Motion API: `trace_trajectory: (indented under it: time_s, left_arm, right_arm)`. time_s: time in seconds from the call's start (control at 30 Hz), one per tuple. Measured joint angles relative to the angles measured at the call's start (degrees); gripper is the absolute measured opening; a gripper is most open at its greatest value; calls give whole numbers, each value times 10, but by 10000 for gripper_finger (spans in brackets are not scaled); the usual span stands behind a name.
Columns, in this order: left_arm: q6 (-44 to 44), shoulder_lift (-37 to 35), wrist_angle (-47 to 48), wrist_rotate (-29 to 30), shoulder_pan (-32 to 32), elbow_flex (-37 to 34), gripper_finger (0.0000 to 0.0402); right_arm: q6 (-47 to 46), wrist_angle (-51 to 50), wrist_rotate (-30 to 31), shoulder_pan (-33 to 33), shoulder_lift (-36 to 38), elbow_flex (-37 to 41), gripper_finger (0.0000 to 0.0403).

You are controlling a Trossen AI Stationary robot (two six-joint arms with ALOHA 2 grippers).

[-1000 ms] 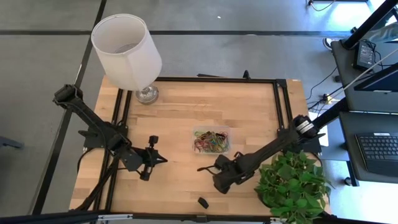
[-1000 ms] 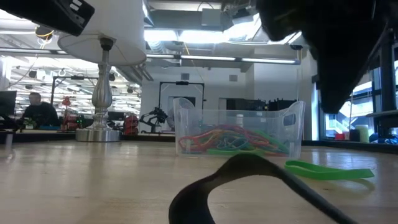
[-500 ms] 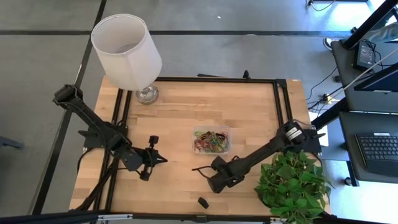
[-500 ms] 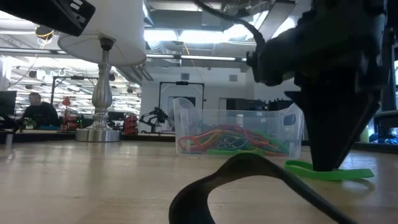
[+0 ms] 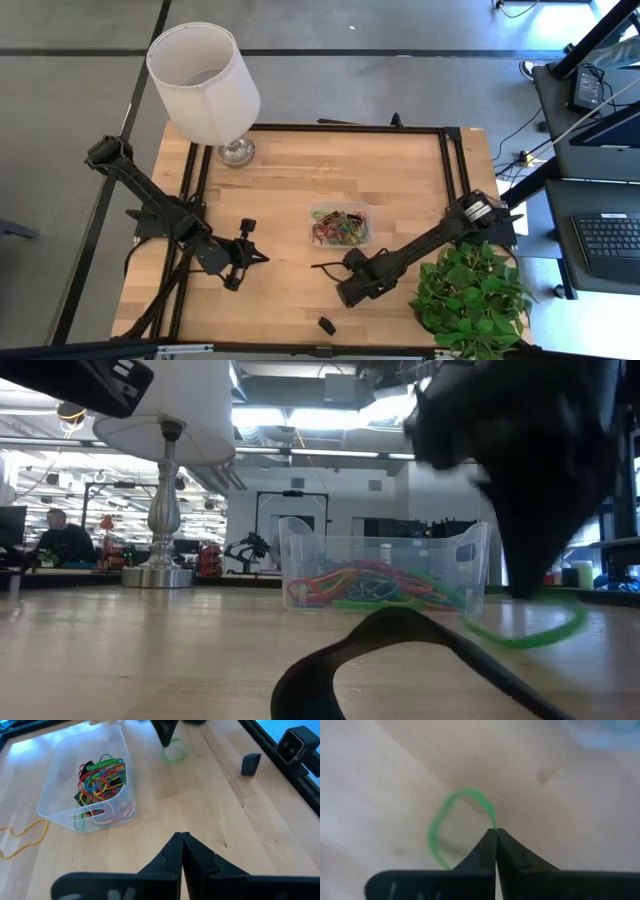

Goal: Pick and place rubber bands into bin
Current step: Put the green rubber band into the transparent bin

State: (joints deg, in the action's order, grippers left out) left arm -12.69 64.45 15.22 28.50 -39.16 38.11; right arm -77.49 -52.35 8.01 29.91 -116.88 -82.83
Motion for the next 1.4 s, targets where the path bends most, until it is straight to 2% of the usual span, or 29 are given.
trace_trajectory:
  time_s: [0.17,0.33,0.53,0.73,0.93,1.07,1.4]
  left_arm:
    - [0,0,0,-1,12,0,2]
    - [2,0,0,-13,26,0,3]
    - [6,0,-5,-25,43,0,2]
    - [5,0,-21,-26,57,0,2]
    - [1,0,-32,-30,55,0,2]
    - [-22,0,-33,-34,55,0,3]
    - [-7,9,-69,-60,55,2,3]
  right_arm:
    - [1,0,51,0,38,-2,2]
    - [16,8,147,-2,79,-2,2]
    - [90,46,205,-39,129,-3,1]
    - [180,70,201,-107,135,-3,1]
    - [209,67,150,-163,115,-3,8]
    - [210,63,109,-177,113,-3,45]
    - [227,31,107,-173,119,-3,143]
